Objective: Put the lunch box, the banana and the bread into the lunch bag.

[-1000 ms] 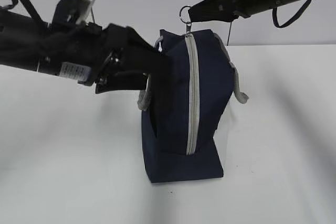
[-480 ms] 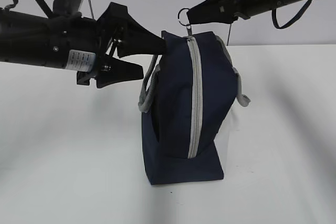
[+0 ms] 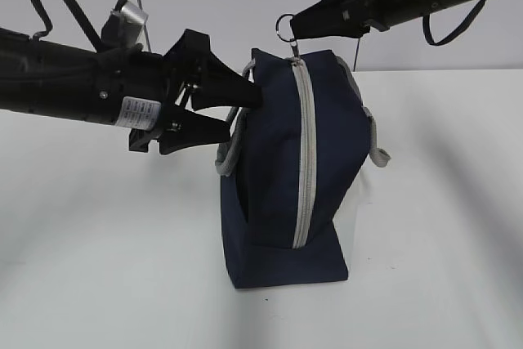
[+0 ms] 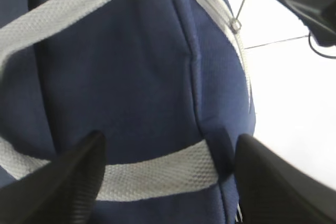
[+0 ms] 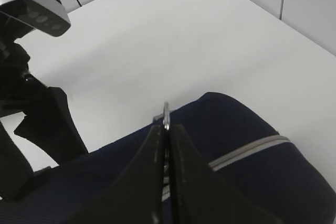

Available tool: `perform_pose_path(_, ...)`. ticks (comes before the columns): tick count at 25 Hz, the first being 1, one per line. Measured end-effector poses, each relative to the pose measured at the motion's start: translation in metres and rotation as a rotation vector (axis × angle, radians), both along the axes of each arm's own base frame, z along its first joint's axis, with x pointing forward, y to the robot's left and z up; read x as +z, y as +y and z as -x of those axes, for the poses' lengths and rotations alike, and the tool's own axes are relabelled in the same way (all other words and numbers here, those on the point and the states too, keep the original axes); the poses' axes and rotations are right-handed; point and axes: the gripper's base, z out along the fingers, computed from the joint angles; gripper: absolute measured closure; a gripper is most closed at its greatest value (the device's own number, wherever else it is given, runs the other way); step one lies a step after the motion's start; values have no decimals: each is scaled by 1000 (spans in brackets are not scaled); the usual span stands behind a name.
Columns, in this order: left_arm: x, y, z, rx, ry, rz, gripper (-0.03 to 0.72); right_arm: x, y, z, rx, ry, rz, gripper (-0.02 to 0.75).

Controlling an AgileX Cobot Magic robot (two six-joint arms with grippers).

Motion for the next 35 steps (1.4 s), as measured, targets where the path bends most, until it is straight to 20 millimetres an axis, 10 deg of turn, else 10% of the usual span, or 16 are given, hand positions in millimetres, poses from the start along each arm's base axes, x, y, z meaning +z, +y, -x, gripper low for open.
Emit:
perform_pose_path(12, -1, -15, 8, -26, -6, -12, 207, 0, 0, 1, 3, 18, -8, 754)
perform_pose_path(20, -2, -15, 6, -4, -15, -31, 649, -1, 1, 1, 6, 28, -11, 754)
perform_pose_path(35, -4, -16, 13, -89, -24, -54, 662, -23, -3, -54, -166, -58, 28, 754)
